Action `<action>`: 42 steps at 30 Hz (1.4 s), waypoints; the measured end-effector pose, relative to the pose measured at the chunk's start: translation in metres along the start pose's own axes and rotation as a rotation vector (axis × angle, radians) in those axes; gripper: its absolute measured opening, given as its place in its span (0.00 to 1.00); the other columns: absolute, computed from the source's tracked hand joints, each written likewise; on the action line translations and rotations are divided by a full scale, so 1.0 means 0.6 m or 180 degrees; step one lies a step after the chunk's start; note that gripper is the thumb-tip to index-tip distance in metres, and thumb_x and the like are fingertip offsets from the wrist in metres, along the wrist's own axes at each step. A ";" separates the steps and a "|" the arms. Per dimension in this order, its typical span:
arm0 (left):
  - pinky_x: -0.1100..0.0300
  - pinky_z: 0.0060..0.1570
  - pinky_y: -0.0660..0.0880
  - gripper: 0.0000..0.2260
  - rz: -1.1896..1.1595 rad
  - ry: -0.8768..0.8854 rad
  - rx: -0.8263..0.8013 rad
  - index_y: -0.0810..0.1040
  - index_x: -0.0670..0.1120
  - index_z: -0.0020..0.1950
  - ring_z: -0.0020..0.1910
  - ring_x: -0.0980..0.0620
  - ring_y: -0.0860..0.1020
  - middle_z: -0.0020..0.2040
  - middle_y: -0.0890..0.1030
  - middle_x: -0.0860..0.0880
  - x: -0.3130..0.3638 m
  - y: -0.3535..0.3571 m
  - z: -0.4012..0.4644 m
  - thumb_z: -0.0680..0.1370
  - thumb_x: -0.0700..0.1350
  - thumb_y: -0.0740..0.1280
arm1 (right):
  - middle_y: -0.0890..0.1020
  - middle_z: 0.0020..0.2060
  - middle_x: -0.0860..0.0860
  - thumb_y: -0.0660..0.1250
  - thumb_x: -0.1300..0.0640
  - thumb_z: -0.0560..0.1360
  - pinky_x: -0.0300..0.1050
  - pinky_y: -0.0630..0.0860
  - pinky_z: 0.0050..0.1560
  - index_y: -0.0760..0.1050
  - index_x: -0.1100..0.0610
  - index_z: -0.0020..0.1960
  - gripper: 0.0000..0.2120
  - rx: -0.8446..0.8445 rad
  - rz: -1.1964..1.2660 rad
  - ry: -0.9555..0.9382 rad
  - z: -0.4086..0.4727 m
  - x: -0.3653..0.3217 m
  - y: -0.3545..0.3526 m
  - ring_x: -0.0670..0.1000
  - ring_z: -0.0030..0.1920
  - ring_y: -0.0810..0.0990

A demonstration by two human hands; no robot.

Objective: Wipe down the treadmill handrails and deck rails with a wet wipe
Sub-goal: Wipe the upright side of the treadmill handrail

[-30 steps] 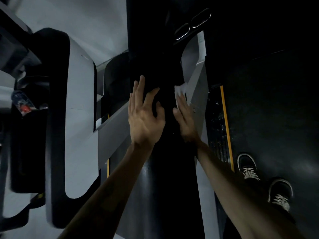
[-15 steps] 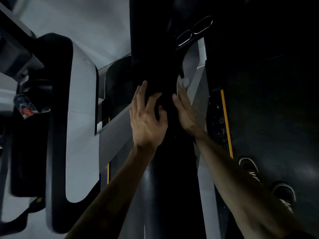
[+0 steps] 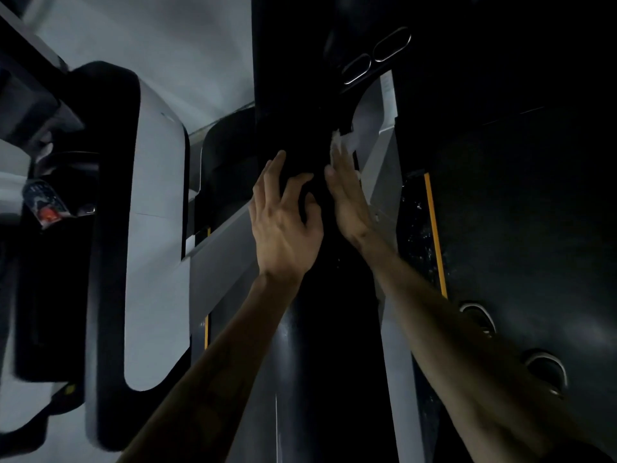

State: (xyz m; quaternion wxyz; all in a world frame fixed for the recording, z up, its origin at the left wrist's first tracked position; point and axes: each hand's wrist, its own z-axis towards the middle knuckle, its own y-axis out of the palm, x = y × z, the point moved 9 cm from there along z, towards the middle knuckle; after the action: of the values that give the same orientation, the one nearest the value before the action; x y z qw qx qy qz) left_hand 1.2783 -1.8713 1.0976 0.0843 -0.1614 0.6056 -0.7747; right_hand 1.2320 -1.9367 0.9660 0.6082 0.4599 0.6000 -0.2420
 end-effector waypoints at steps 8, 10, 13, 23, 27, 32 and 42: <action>0.40 0.67 0.70 0.13 -0.0009 -0.0017 0.0027 0.82 0.45 0.62 0.72 0.41 0.70 0.75 0.71 0.43 0.000 -0.002 0.001 0.79 0.42 0.65 | 0.48 0.83 0.48 0.53 0.50 0.88 0.54 0.44 0.83 0.47 0.53 0.84 0.28 -0.0031 0.0112 0.0433 -0.052 0.064 -0.010 0.45 0.82 0.44; 0.43 0.67 0.70 0.13 0.0023 -0.0021 0.0038 0.82 0.46 0.62 0.72 0.42 0.70 0.76 0.71 0.44 -0.002 -0.003 0.002 0.79 0.43 0.64 | 0.47 0.83 0.46 0.52 0.46 0.87 0.54 0.44 0.83 0.44 0.49 0.84 0.29 0.0025 0.0298 0.0529 -0.003 0.036 -0.016 0.45 0.82 0.44; 0.44 0.68 0.69 0.13 0.0005 0.0014 0.0014 0.82 0.47 0.62 0.72 0.42 0.69 0.76 0.70 0.44 0.000 -0.001 0.002 0.80 0.42 0.64 | 0.51 0.83 0.46 0.52 0.44 0.87 0.38 0.43 0.80 0.46 0.48 0.84 0.29 0.0037 0.0175 0.0271 0.043 -0.016 -0.011 0.40 0.81 0.47; 0.41 0.67 0.69 0.13 -0.0056 0.0006 0.0068 0.82 0.46 0.62 0.73 0.42 0.69 0.75 0.71 0.44 -0.002 0.000 0.004 0.80 0.41 0.63 | 0.48 0.83 0.46 0.52 0.48 0.86 0.51 0.43 0.83 0.48 0.54 0.84 0.30 -0.0105 -0.0264 0.0077 -0.085 0.060 0.002 0.36 0.80 0.44; 0.41 0.67 0.70 0.13 -0.0113 -0.0022 0.0121 0.81 0.46 0.62 0.72 0.43 0.70 0.75 0.72 0.45 -0.005 -0.001 0.004 0.80 0.41 0.64 | 0.53 0.83 0.50 0.50 0.47 0.88 0.57 0.50 0.82 0.47 0.51 0.84 0.28 0.0187 -0.0011 0.0239 0.012 0.011 -0.007 0.47 0.82 0.51; 0.43 0.68 0.69 0.15 -0.0224 -0.0056 0.0155 0.79 0.44 0.67 0.72 0.44 0.70 0.75 0.72 0.45 -0.007 -0.003 0.006 0.80 0.39 0.64 | 0.58 0.82 0.51 0.51 0.45 0.87 0.52 0.49 0.82 0.50 0.52 0.84 0.29 0.0073 -0.0045 -0.0144 0.038 -0.048 0.008 0.48 0.82 0.54; 0.41 0.77 0.61 0.21 -0.0398 -0.0121 0.0055 0.70 0.42 0.76 0.81 0.44 0.61 0.80 0.65 0.44 -0.010 0.004 0.009 0.83 0.41 0.61 | 0.47 0.82 0.45 0.51 0.53 0.88 0.52 0.42 0.82 0.46 0.51 0.84 0.26 -0.0044 -0.0213 0.0205 -0.063 0.037 -0.001 0.38 0.80 0.42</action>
State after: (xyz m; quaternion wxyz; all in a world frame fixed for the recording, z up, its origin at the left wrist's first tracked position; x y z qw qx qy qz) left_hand 1.2859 -1.8747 1.0952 0.0487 -0.2129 0.5858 -0.7805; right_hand 1.2159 -1.8992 0.9503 0.5833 0.4429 0.6360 -0.2432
